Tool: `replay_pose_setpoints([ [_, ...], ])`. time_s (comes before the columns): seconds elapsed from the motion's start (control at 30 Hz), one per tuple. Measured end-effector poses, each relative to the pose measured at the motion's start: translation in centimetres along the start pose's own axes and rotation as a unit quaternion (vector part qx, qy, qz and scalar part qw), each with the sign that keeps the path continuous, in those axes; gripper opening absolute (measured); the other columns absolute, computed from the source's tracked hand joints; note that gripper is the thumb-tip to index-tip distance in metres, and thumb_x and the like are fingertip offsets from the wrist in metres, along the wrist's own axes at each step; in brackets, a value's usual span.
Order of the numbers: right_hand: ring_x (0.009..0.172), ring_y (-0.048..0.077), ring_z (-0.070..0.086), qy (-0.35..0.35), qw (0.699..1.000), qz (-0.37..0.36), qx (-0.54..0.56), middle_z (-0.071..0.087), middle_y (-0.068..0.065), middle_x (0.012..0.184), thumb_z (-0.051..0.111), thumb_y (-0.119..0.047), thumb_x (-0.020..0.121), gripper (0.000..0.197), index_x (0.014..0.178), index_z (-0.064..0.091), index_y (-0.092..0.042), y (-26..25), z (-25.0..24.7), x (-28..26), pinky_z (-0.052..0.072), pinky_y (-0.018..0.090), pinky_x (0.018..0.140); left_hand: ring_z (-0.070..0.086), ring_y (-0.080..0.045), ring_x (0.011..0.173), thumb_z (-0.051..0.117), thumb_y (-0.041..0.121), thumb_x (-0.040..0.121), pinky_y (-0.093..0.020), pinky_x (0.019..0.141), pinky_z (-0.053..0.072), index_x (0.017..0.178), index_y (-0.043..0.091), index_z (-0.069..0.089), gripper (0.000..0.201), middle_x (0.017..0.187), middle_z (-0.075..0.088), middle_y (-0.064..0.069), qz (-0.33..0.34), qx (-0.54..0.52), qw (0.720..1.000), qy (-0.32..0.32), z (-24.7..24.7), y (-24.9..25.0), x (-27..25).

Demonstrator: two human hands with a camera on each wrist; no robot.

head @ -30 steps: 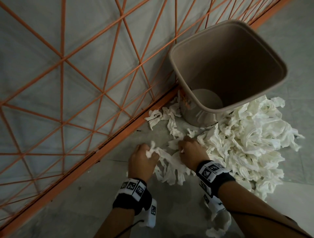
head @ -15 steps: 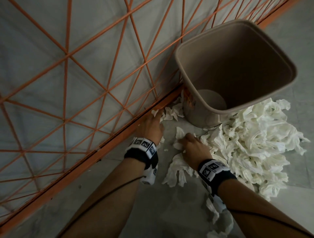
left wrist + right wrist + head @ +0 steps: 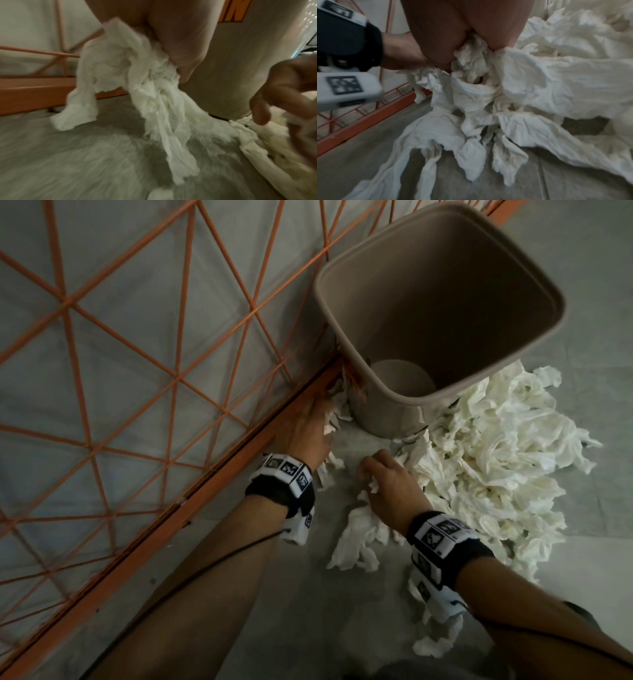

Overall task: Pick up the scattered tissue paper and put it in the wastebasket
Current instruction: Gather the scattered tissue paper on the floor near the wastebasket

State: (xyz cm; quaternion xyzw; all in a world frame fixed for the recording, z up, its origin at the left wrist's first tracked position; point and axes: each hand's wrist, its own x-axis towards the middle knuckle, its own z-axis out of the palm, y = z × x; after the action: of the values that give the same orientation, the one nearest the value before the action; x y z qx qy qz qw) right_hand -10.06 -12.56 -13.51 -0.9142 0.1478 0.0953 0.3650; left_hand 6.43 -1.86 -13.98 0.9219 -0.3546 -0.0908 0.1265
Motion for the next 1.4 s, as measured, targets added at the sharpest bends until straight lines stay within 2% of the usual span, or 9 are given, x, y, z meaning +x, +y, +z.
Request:
replay_pose_setpoints([
  [0.07, 0.084, 0.030, 0.062, 0.007, 1.000, -0.005, 0.002, 0.055, 0.006, 0.106, 0.057, 0.002, 0.075, 0.037, 0.106, 0.059, -0.017, 0.2, -0.3, -0.1, 0.054, 0.043, 0.070, 0.059, -0.031, 0.108, 0.070, 0.020, 0.080, -0.042, 0.079, 0.054, 0.138, 0.030, 0.039, 0.067, 0.134, 0.055, -0.008, -0.012, 0.042, 0.998, -0.049, 0.4, 0.6, 1.1],
  [0.17, 0.088, 0.030, 0.062, 0.011, 1.000, -0.009, -0.003, 0.057, 0.005, 0.108, 0.058, -0.007, 0.081, 0.037, 0.115, 0.059, -0.021, 0.4, -0.4, -0.1, 0.054, 0.044, 0.074, 0.062, -0.034, 0.106, 0.063, 0.018, 0.085, -0.040, 0.078, 0.053, 0.120, 0.026, 0.063, 0.036, 0.126, 0.063, -0.008, -0.016, 0.021, 0.997, -0.068, 1.5, 0.7, 0.9],
  [0.33, 0.114, 0.025, 0.052, -0.115, 0.992, 0.043, -0.033, 0.044, 0.002, 0.128, 0.067, -0.064, 0.069, 0.074, 0.135, 0.043, -0.039, -0.1, -0.5, -0.4, 0.048, 0.042, 0.096, 0.063, -0.029, 0.097, 0.065, 0.040, 0.081, -0.033, 0.073, 0.046, 0.096, 0.018, 0.073, 0.028, 0.110, 0.068, -0.008, -0.071, -0.032, 0.997, -0.026, 1.5, 0.4, -0.6],
  [0.5, 0.126, 0.034, 0.040, -0.212, 0.951, 0.028, -0.222, 0.034, 0.005, 0.138, 0.074, -0.057, 0.066, 0.079, 0.136, 0.042, -0.039, -0.2, 0.5, -1.3, 0.040, 0.050, 0.102, 0.062, -0.027, 0.098, 0.064, 0.026, 0.080, -0.033, 0.076, 0.050, 0.108, 0.019, 0.065, 0.029, 0.117, 0.062, -0.006, -0.042, -0.014, 0.999, -0.014, 0.2, -0.1, 1.1],
  [0.63, 0.122, 0.033, 0.045, -0.167, 0.962, 0.014, -0.216, 0.046, 0.006, 0.128, 0.061, -0.034, 0.084, 0.043, 0.126, 0.054, -0.030, 0.7, 1.2, -2.2, 0.046, 0.045, 0.091, 0.064, -0.022, 0.094, 0.056, 0.025, 0.083, -0.030, 0.074, 0.049, 0.111, 0.029, 0.063, 0.030, 0.111, 0.067, 0.002, -0.042, -0.052, 0.996, -0.059, 0.3, -0.4, 1.1],
  [0.8, 0.092, 0.038, 0.057, -0.026, 0.999, -0.008, -0.047, 0.057, 0.014, 0.101, 0.070, -0.013, 0.071, 0.022, 0.091, 0.063, -0.018, 1.7, -0.1, -2.5, 0.049, 0.042, 0.071, 0.043, -0.016, 0.048, 0.053, 0.032, 0.082, -0.027, 0.050, 0.034, 0.059, 0.012, 0.055, 0.031, 0.054, 0.054, 0.001, -0.134, -0.140, 0.981, -0.002, -0.9, 1.2, -2.6],
  [0.93, 0.067, 0.026, 0.055, 0.120, 0.990, -0.018, 0.066, 0.057, 0.004, 0.084, 0.062, -0.008, 0.069, 0.014, 0.080, 0.055, -0.012, 1.7, -2.3, -2.4, 0.041, 0.028, 0.059, 0.054, -0.017, 0.059, 0.064, 0.044, 0.080, -0.027, 0.055, 0.040, 0.071, 0.024, 0.057, 0.022, 0.065, 0.063, 0.003, -0.112, -0.139, 0.984, -0.027, -1.0, 2.9, -5.9],
  [1.13, 0.086, 0.005, 0.058, 0.229, 0.951, 0.098, 0.181, 0.066, -0.006, 0.097, 0.058, -0.002, 0.076, 0.034, 0.100, 0.070, -0.022, 2.3, -5.2, -3.5, 0.040, 0.004, 0.075, 0.064, -0.023, 0.105, 0.068, 0.041, 0.078, -0.037, 0.087, 0.054, 0.127, 0.043, 0.051, 0.052, 0.118, 0.068, 0.003, -0.006, -0.104, 0.980, -0.172, 3.3, 6.1, -6.9],
  [1.4, 0.101, 0.015, 0.048, 0.135, 0.963, 0.229, 0.046, 0.044, 0.002, 0.122, 0.073, -0.044, 0.078, 0.075, 0.143, 0.038, -0.033, 5.9, -5.8, -5.6, 0.045, 0.031, 0.089, 0.061, -0.022, 0.087, 0.062, 0.055, 0.080, -0.033, 0.073, 0.050, 0.083, 0.024, 0.069, 0.032, 0.094, 0.065, 0.002, -0.011, -0.107, 0.986, -0.127, 3.9, 8.7, -8.7],
])
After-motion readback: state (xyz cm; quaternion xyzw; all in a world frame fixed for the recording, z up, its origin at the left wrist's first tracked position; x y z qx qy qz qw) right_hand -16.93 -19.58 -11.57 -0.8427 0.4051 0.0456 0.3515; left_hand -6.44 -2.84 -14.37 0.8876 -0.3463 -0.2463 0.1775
